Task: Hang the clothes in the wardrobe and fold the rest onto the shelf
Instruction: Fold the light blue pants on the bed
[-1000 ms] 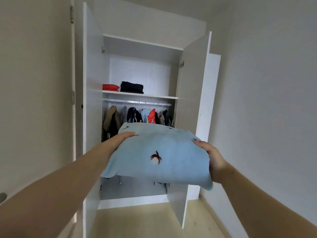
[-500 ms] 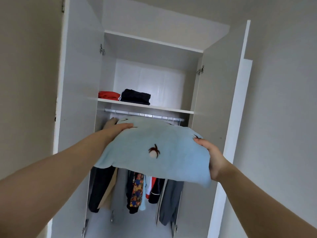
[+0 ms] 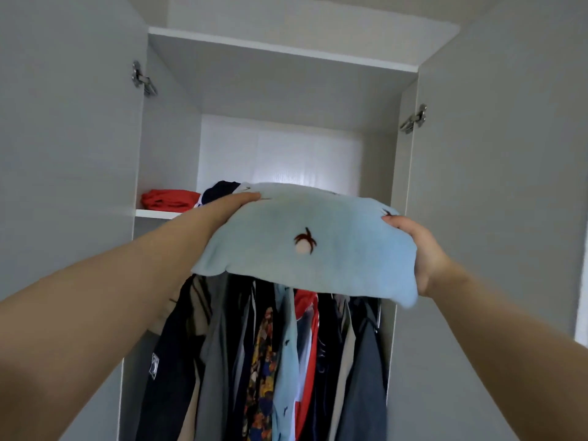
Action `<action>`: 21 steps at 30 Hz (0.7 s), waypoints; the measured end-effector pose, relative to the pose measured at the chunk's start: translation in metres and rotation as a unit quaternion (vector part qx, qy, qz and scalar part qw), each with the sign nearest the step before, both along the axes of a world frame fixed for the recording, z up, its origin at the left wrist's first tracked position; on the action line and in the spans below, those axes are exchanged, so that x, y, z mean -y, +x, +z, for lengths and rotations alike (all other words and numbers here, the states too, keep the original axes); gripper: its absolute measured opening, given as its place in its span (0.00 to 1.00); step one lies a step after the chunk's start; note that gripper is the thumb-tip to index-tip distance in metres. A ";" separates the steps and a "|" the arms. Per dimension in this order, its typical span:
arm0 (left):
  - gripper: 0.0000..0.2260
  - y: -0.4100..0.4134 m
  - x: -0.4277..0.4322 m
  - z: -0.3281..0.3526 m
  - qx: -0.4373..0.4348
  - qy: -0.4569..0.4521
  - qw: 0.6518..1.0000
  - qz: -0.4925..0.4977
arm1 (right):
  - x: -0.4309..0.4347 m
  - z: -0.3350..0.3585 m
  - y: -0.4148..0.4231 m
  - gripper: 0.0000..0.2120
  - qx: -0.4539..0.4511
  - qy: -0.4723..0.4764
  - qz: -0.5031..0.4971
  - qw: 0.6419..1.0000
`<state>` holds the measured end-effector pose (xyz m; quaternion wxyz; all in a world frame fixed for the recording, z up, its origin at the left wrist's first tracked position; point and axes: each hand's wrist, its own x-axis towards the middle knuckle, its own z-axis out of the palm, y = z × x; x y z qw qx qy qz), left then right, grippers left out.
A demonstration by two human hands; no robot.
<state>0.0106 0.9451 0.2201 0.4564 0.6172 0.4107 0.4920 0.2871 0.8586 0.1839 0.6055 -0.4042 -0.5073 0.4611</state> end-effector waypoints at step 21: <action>0.19 0.176 -0.322 0.088 -0.081 0.116 0.990 0.027 | -0.333 0.078 0.157 0.15 -0.005 0.034 -0.068 0.997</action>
